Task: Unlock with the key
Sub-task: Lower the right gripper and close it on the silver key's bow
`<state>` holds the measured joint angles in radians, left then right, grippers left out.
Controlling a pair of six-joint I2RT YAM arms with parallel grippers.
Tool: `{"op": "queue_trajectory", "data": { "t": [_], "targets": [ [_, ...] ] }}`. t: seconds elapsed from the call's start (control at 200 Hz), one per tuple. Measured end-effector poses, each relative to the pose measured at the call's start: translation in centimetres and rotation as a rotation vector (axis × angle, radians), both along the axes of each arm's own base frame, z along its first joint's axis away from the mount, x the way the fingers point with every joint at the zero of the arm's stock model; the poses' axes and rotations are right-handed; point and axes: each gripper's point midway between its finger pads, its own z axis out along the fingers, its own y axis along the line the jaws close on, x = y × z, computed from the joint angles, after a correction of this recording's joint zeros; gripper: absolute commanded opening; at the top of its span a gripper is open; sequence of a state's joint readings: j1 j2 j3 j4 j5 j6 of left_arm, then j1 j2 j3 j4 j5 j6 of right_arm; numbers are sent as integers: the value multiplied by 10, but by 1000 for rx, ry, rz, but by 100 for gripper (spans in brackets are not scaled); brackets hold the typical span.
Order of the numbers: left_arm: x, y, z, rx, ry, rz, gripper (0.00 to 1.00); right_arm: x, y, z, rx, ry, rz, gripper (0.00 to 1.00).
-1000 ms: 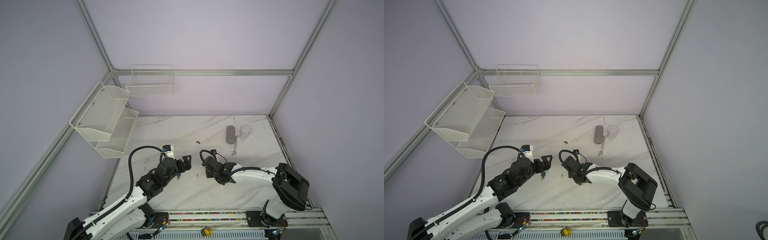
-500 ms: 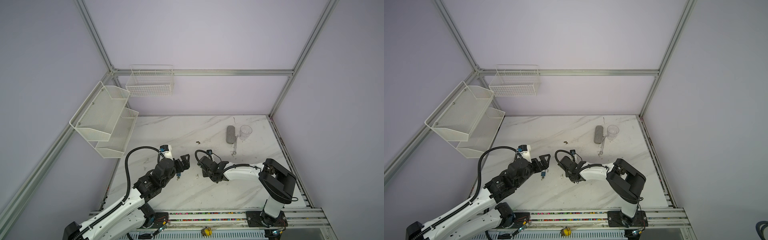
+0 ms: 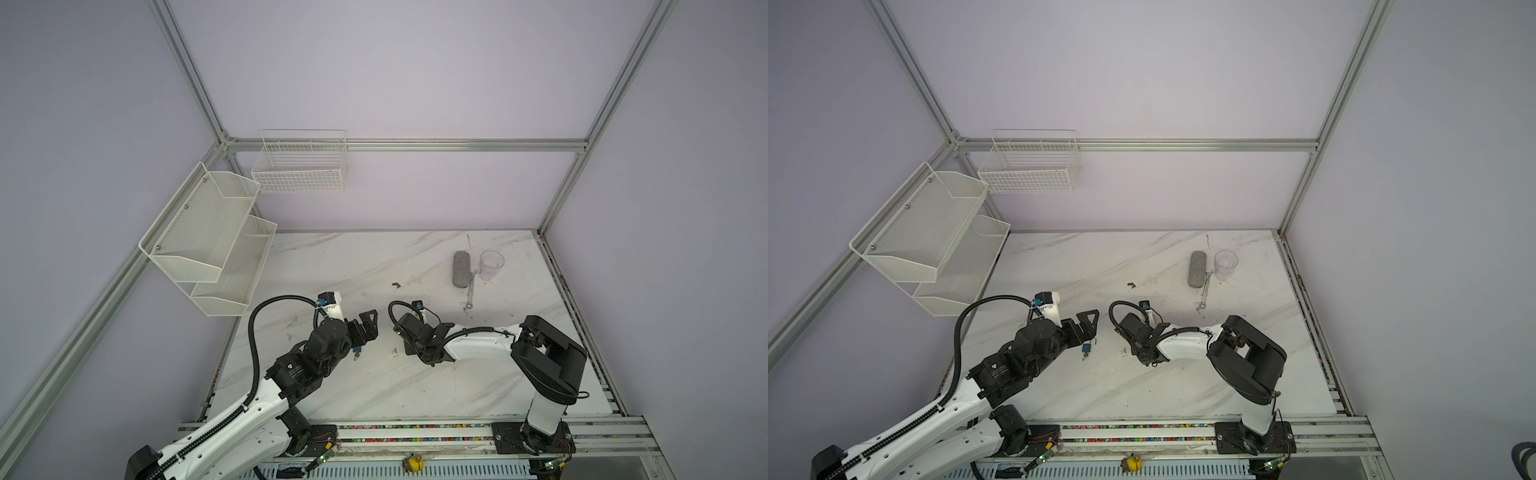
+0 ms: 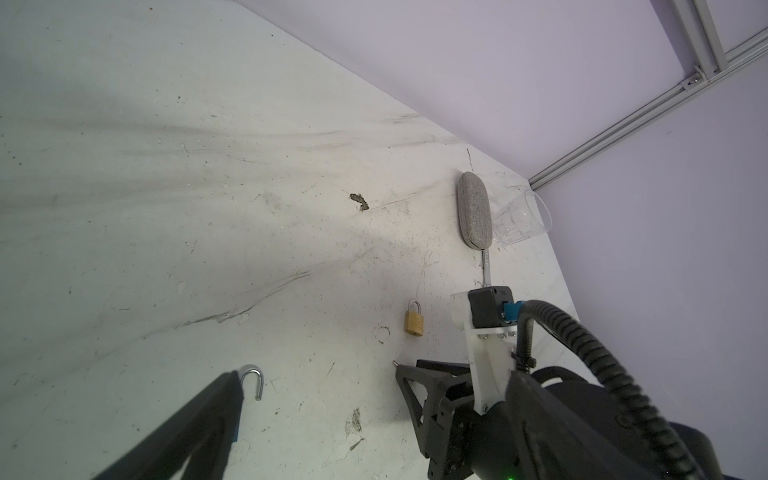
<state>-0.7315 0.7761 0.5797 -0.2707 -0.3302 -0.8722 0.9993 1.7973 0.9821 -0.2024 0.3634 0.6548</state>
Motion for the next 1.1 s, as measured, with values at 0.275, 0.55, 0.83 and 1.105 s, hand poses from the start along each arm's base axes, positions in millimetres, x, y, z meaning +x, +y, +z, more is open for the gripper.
{"op": "queue_trajectory", "data": {
  "t": [0.275, 0.55, 0.83, 1.105],
  "targets": [
    [1, -1, -5, 11, 13, -1, 100, -2, -4, 13, 19, -20, 8, 30],
    [1, -2, -6, 13, 16, -1, 100, -2, -3, 19, 37, -27, 11, 31],
    [1, -1, -7, 14, 17, -1, 100, -2, 0, 12, 51, -9, -19, 30],
    [1, -1, -6, 11, 13, 0, 100, 0, -1, 0, 23, 1, -33, 24]
  ]
}}
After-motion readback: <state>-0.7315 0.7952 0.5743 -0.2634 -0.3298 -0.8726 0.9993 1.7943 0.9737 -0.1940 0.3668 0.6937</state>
